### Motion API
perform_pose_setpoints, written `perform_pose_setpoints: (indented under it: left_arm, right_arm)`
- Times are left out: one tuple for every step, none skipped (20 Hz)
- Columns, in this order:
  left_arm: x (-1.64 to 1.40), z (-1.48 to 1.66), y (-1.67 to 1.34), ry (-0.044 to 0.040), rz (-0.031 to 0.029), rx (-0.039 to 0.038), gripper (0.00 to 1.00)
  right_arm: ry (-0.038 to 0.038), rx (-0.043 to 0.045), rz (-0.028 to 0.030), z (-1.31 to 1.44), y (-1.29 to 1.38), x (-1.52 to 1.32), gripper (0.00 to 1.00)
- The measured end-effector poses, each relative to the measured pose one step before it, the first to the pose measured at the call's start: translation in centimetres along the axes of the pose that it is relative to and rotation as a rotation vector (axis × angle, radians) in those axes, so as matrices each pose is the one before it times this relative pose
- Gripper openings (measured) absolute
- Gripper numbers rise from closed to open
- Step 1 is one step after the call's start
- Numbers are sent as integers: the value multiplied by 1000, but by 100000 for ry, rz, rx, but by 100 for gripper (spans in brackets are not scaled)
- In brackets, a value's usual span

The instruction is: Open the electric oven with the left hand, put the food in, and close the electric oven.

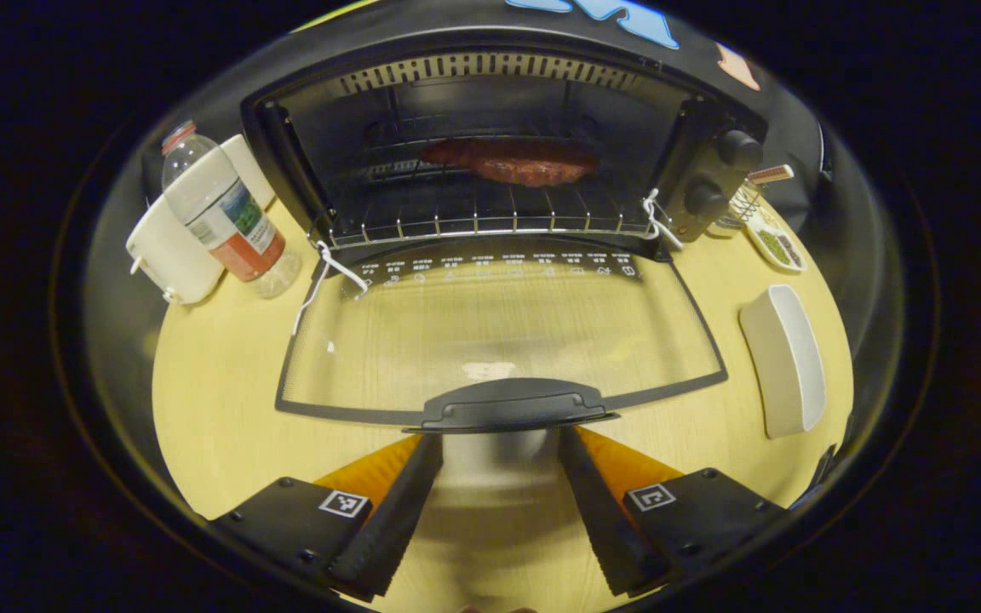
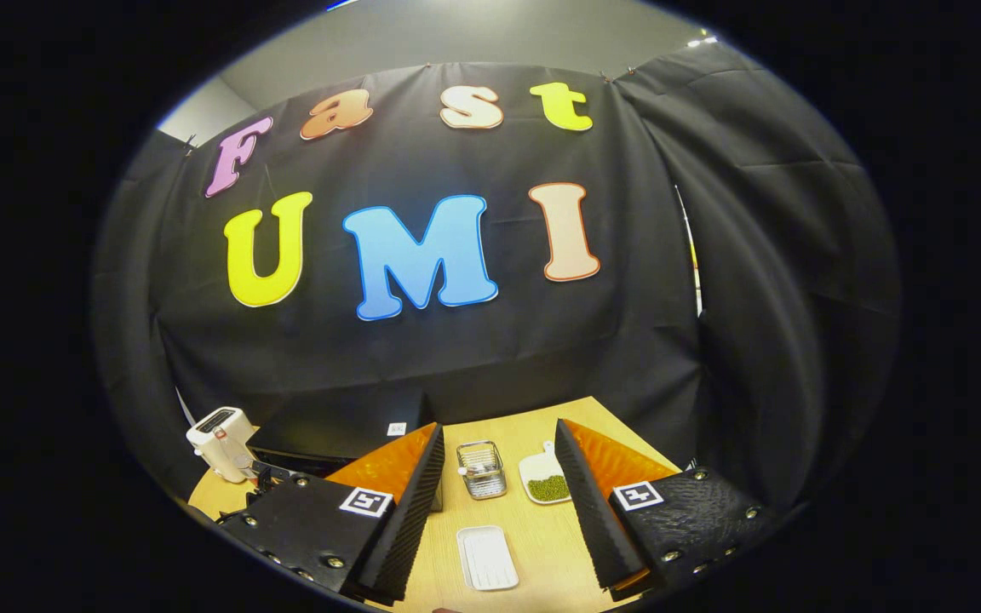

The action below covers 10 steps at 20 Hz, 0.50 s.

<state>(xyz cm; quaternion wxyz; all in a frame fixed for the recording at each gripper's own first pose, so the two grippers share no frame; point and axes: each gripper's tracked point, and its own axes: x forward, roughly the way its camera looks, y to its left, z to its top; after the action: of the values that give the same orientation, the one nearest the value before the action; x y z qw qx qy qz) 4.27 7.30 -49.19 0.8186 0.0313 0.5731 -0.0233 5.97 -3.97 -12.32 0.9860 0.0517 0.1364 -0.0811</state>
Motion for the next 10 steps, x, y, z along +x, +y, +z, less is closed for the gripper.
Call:
perform_pose_setpoints:
  left_arm:
    - [18,101,12,485,208,278,100]
    - [39,-34,-34,775,-144,-229,100]
    - [-28,-67,24,1441,-557,-523,94]
    - [-220,139,-47,294,-479,-888,94]
    - [-347,74,-7,-133,-282,-111,94]
    - [-426,73,-10,-987,-112,506,94]
    - [-518,192,-89,-1438,-464,333,94]
    - [-775,97,-79,-1695,-657,-518,94]
    - [-828,434,-132,-2202,-720,-1289,94]
    - [-832,290,-16,-2298,-599,-236,93]
  right_arm:
    - [350,-538,164,-111,164,82,80]
    - [53,-356,243,-16,206,86,80]
    - [163,-62,308,-116,284,255,80]
    - [250,65,751,-11,368,18,80]
    - [-189,-144,569,164,308,-119,80]
    - [-693,-135,509,181,215,-23,80]
    - [-381,-203,474,16,228,101,80]
    - [-232,-41,678,46,252,14,80]
    - [-142,4,574,27,219,86,80]
    - [28,64,661,105,161,-22,80]
